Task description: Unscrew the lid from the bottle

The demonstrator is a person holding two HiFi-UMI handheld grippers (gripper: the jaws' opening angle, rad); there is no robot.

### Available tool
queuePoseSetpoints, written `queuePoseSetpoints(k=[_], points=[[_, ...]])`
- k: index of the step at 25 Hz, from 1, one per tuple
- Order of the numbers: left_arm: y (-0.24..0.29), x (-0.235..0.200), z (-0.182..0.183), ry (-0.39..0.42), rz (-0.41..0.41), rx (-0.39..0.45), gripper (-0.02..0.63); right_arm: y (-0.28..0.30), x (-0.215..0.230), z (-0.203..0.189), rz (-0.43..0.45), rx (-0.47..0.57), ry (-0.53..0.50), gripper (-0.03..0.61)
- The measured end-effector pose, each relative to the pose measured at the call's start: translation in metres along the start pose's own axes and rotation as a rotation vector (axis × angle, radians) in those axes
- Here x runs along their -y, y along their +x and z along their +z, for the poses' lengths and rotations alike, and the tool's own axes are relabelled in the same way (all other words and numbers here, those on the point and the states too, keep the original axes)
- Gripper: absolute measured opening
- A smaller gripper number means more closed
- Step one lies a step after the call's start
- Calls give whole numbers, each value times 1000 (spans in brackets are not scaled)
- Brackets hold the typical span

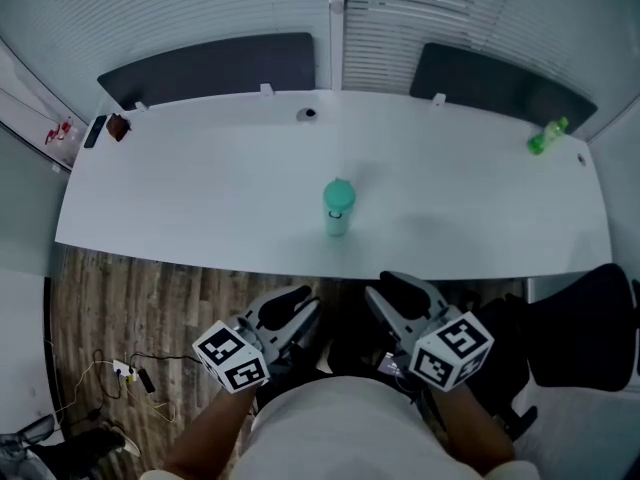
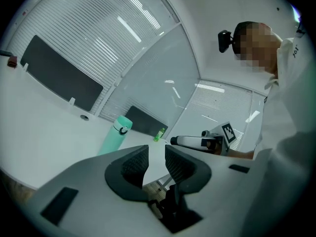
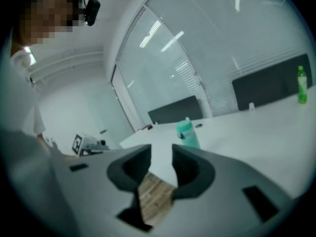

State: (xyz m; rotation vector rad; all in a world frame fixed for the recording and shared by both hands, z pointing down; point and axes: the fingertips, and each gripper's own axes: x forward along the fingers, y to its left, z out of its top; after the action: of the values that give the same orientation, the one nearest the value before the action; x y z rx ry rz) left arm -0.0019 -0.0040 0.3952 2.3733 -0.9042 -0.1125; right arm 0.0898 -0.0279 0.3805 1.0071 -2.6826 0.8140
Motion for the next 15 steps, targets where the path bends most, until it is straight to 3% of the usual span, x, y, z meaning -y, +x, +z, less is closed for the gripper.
queuePoseSetpoints(k=[15], points=[[13, -27, 16, 60, -46, -43, 106, 22, 11, 16, -97, 33, -15, 123]])
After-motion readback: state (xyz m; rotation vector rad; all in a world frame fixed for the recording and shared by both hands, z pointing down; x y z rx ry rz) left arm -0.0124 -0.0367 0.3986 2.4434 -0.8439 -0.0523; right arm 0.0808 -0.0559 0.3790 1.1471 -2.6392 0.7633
